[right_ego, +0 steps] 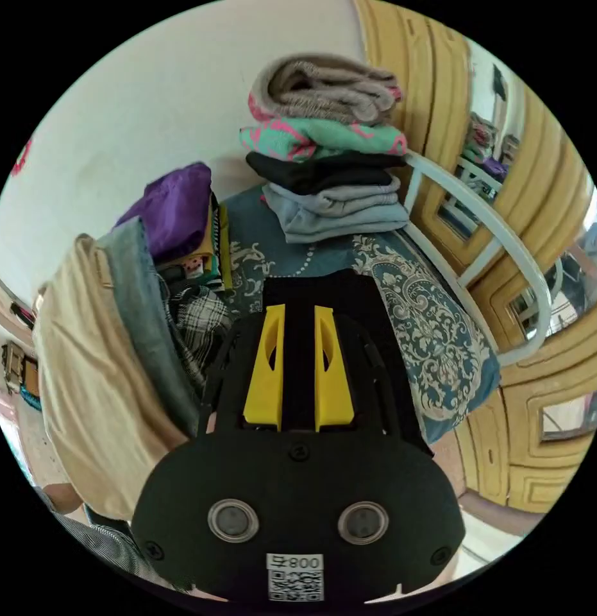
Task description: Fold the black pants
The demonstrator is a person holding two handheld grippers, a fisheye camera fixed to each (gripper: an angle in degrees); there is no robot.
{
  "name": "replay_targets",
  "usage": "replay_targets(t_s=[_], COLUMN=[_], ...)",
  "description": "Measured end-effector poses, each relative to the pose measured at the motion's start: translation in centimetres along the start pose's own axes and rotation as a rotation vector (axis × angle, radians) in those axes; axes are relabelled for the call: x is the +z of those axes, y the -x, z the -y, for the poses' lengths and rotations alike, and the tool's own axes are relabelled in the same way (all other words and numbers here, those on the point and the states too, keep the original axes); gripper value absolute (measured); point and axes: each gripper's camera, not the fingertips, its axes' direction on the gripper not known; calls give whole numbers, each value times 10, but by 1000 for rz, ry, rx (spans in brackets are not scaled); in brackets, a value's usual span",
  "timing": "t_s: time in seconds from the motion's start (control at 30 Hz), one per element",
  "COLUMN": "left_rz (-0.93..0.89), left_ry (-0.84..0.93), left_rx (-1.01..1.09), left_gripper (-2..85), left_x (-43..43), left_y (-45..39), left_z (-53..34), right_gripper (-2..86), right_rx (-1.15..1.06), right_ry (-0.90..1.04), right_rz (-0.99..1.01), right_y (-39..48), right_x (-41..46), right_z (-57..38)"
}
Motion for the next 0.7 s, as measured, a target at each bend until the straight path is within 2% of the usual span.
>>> replay_targets(t_s=[0.13, 0.23, 0.43, 0.63, 0.7], left_rz=[50, 23, 51, -4, 20], left_ry=[-4, -21, -15, -32, -26], left_rx=[-8, -49, -26, -74, -55], left_gripper=[2, 2, 2, 2, 2], left_x=[11, 19, 33, 46, 50], left_y=[-10, -4, 0, 25, 27], left_z=[-16, -32, -62, -104, -116], right_gripper=[86, 77, 24, 2, 1], right_rx=[-85, -134, -256, -157, -72], right_ry=[180, 295, 245, 196, 106], right_rz=[-62, -73, -113, -103, -5], right_y=[5, 6, -4, -46, -75], right_x=[53, 89, 86, 49, 12], right_z=[45, 58, 57, 53, 46])
